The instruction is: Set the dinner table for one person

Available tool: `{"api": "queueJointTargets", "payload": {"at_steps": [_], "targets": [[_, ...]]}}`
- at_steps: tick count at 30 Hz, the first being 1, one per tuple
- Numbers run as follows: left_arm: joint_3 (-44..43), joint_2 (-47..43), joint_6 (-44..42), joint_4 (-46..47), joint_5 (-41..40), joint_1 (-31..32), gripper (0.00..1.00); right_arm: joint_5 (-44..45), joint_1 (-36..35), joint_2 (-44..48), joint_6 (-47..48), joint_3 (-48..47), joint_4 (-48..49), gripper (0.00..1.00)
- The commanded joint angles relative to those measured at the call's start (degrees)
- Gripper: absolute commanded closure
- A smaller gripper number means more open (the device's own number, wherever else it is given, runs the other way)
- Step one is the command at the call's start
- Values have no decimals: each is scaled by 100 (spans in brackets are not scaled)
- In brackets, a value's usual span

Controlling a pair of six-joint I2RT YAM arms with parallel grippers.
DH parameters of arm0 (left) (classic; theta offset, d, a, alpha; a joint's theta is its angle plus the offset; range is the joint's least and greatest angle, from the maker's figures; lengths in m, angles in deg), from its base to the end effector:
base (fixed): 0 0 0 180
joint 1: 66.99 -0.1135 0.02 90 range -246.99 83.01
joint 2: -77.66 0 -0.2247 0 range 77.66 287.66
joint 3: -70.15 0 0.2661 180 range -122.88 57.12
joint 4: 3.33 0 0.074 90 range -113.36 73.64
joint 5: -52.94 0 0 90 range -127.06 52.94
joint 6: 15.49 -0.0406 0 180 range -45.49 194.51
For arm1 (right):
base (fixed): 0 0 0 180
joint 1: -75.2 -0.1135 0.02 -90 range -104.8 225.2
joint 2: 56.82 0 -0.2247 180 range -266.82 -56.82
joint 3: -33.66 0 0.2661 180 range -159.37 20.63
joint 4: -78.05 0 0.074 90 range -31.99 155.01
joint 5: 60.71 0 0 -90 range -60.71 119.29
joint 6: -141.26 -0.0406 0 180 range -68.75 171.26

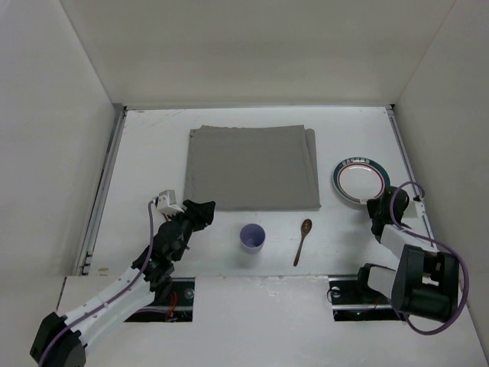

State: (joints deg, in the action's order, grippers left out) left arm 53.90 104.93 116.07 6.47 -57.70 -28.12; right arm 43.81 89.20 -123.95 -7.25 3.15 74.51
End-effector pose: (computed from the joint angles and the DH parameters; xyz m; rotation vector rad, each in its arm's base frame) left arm 0.1596 -0.1102 0.1632 -0.3276 1.6171 -0.8008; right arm 0.2235 -0.0662 0.0887 1.4344 1.7313 0.1303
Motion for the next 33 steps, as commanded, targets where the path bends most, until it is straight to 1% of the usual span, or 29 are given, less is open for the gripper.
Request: {"api": "queueJointTargets", "payload": {"at_steps": [1,5,8,10,13,16,20,23,25,28,33], "targets": [[234,-28,63,125,78,-33,51,-292,239,313,-74,288,605,89],[235,16,63,116,157,-95,51,-362,292,1437,-56,482,589,92],[252,42,71,160,96,-86,51,-389,301,2482,23,403,133,92],[235,59,71,125,139,-113,51,-415,248,2993,75,228,-166,92],[261,42,80,169,96,-86,51,-442,-93,3364,190,-124,-474,92],[252,112,80,169,139,-165,51,-485,-594,3260,120,-405,-493,93],[261,147,80,195,78,-174,51,-346,-1823,2418,-3,-783,-20,93],[270,156,80,204,131,-209,51,-257,-2851,1382,-39,-1222,508,92],[278,165,71,204,87,-227,51,-257,-3371,565,-56,-1582,842,92],[278,191,80,196,157,-288,51,-319,-3890,-639,-153,-2197,1229,92],[287,218,54,196,78,-323,51,-573,-4111,-2354,-556,-3217,1546,92]]}}
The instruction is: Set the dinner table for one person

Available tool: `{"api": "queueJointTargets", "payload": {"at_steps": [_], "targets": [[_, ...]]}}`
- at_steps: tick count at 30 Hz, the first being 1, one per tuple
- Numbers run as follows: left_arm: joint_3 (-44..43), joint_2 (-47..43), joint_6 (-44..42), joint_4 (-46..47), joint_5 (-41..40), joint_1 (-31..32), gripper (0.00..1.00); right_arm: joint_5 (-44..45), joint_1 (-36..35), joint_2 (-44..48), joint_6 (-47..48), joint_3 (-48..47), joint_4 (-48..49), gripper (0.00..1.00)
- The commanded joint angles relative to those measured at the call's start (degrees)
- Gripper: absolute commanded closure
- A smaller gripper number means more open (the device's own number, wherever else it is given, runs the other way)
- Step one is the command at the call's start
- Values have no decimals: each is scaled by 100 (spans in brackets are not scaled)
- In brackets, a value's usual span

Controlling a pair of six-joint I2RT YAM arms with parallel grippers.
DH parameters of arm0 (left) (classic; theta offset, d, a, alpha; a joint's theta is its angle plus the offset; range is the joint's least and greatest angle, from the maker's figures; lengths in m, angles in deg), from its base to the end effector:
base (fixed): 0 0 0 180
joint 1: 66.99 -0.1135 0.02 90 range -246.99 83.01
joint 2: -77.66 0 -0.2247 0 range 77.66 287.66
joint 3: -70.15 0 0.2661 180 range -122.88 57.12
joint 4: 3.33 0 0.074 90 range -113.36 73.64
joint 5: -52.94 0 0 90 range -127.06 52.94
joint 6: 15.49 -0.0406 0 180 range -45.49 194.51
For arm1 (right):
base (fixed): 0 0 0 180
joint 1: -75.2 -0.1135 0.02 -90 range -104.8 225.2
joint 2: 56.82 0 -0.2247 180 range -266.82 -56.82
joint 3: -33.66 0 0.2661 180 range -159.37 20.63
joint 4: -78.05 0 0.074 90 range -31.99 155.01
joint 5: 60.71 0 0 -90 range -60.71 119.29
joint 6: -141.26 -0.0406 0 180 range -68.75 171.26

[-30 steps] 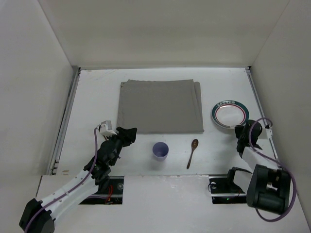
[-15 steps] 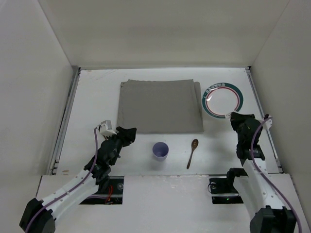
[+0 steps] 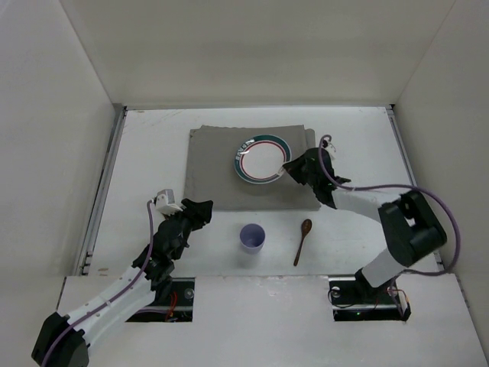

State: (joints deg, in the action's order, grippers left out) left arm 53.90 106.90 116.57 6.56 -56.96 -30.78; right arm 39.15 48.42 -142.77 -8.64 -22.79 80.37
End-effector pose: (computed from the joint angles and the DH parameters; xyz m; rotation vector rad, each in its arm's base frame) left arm 0.1657 -0.1042 0.1574 -0.3590 1.6384 -0.7641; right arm 0.3041 0.1457 0.1545 0.7125 2.0036 0.7567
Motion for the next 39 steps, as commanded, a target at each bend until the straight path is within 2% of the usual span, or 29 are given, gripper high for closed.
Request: {"api": "queueJointTargets", "payload": {"at_steps": [1,4,9,10,14,16,19,25,28,30,33,35,37,39], "targets": [[287,4,-5,178,4,-48,51,-169,-50,-658,-487,-754,978,92],[287,12,-32,196,-93,-39,51,-126,-103,-1142,-637,-1133,838,91],[278,56,-40,196,-154,-39,51,-73,-270,-1564,-585,-1441,92,81],[278,56,-40,196,-137,-48,51,-125,-287,-1652,-454,-1511,-75,78],[314,12,-49,204,-207,-30,51,-82,-367,-1697,-32,-1538,-665,53],[305,91,-23,222,-181,-48,51,84,-367,-1417,232,-1302,-805,42],[279,83,-58,231,-189,40,51,401,-367,-908,644,-959,-902,33],[278,135,-75,257,-251,84,51,884,-647,200,1611,-651,-1333,28],[235,302,-102,283,-260,127,55,1113,-1103,762,2147,-659,-1762,29],[217,337,-137,283,-330,215,57,1288,-1525,1140,2586,-668,-2070,38],[182,381,-163,292,-409,312,61,1509,-1834,1475,2799,-755,-2501,69],[147,408,-163,301,-462,400,63,1378,-1861,1564,2747,-782,-2581,82],[94,478,-181,292,-541,453,66,1098,-1826,1625,2624,-765,-2581,84],[68,478,-181,266,-567,549,69,1061,-1878,1713,2667,-747,-2669,80]]}}
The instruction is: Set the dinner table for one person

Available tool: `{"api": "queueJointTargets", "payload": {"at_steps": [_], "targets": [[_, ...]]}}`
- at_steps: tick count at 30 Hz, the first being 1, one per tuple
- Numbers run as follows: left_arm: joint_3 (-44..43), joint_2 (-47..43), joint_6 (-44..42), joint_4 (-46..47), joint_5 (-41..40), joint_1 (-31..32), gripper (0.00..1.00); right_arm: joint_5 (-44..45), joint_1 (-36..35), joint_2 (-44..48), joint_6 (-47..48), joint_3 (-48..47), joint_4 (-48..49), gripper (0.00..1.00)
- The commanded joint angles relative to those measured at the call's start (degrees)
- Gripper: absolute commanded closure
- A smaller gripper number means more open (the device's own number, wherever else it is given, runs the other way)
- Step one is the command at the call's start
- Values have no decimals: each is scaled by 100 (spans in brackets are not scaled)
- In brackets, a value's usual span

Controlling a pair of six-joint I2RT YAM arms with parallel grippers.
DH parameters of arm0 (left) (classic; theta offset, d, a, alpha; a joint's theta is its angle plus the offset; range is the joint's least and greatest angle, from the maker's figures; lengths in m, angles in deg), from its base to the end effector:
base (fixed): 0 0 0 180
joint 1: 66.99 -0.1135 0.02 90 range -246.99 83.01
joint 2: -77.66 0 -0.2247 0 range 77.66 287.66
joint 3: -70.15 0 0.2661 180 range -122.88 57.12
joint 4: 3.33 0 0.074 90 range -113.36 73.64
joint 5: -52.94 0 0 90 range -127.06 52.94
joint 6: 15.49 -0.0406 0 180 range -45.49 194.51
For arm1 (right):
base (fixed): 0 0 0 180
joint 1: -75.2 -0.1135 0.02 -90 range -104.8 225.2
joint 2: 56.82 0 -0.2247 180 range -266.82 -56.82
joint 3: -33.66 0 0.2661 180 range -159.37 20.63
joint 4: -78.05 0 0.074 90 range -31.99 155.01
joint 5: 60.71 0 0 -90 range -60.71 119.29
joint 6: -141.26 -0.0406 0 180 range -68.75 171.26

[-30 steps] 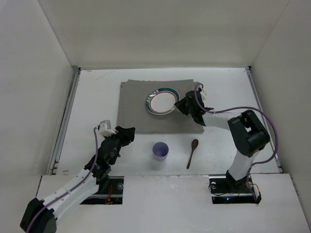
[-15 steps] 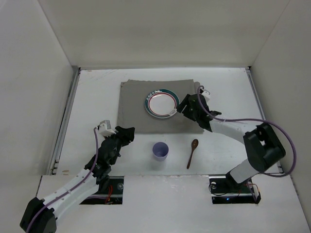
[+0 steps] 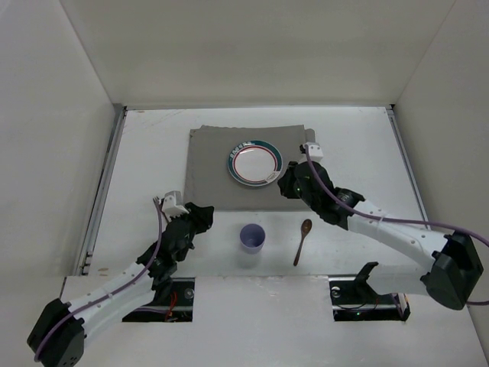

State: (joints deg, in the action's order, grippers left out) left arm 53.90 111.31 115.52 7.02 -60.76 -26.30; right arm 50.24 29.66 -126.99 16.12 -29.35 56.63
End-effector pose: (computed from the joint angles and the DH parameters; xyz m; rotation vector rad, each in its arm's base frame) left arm 0.1602 -0.1162 0.1448 -0.3212 1.7054 -0.7157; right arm 0.2247 0.2083 0.2382 0.0386 2.0710 0.5015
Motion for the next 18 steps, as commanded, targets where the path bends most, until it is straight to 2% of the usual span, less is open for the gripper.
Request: {"api": "queueJointTargets", "payload": {"at_steps": [1,4,7,12,18], "targets": [[59,28,-76,211,-205,145,70,-108,-151,205,278,-74,-409,73],[32,54,-199,185,-275,181,76,5,-809,503,516,-65,-1040,52],[41,220,-225,255,-328,233,80,93,-1443,671,525,-109,-1753,42],[102,213,-243,396,-337,295,77,67,-2155,444,525,-161,-2009,39],[164,107,-234,405,-389,181,70,32,-2253,48,613,-206,-1966,41]]}}
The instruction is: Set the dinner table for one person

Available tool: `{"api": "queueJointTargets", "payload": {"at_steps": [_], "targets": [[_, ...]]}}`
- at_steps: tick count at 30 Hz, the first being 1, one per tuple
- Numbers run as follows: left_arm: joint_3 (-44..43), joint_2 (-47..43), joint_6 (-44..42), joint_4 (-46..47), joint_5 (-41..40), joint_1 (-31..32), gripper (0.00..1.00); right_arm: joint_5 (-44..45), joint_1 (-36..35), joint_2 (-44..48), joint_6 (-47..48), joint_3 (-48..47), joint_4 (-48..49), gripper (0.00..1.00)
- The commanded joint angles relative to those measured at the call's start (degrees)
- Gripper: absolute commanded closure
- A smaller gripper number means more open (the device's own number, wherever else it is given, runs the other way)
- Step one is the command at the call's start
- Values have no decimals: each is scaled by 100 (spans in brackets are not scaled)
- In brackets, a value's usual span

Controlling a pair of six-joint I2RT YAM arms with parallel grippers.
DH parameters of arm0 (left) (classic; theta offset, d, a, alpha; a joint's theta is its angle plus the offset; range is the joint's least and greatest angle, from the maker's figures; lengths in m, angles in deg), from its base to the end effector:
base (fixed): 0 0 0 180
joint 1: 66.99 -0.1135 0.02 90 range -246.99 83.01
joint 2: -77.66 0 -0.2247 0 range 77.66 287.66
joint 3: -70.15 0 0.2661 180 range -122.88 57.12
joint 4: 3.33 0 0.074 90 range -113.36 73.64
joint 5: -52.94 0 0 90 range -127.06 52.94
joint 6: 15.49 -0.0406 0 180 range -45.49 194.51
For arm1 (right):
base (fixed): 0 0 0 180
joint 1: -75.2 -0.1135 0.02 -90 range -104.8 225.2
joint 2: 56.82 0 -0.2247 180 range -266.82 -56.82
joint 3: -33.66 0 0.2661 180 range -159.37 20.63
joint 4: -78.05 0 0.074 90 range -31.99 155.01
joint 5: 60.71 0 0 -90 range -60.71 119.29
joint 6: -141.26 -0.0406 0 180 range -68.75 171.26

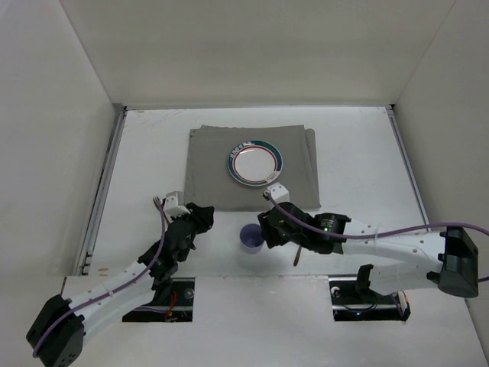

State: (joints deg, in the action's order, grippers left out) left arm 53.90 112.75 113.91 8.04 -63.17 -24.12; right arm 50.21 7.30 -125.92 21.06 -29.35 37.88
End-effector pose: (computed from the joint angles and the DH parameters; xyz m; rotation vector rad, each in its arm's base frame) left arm 0.1569 -0.1213 0.1424 -0.2944 1.7103 -0.6846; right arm 0.1195 0.2557 0.2143 -0.5930 2.2748 0.4271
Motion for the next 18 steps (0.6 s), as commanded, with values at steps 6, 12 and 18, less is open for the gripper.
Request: {"api": "queueJointTargets", "payload": {"at_steps": [6,12,18], "targets": [[182,-2,-64,337,-166,50,68,-115,-35,-252,180,-398,59,43],[199,-20,-55,337,-193,41,67,-203,-35,-753,251,-583,199,46],[191,-11,-46,337,-201,41,65,-45,0,-1132,198,-706,314,75]]}}
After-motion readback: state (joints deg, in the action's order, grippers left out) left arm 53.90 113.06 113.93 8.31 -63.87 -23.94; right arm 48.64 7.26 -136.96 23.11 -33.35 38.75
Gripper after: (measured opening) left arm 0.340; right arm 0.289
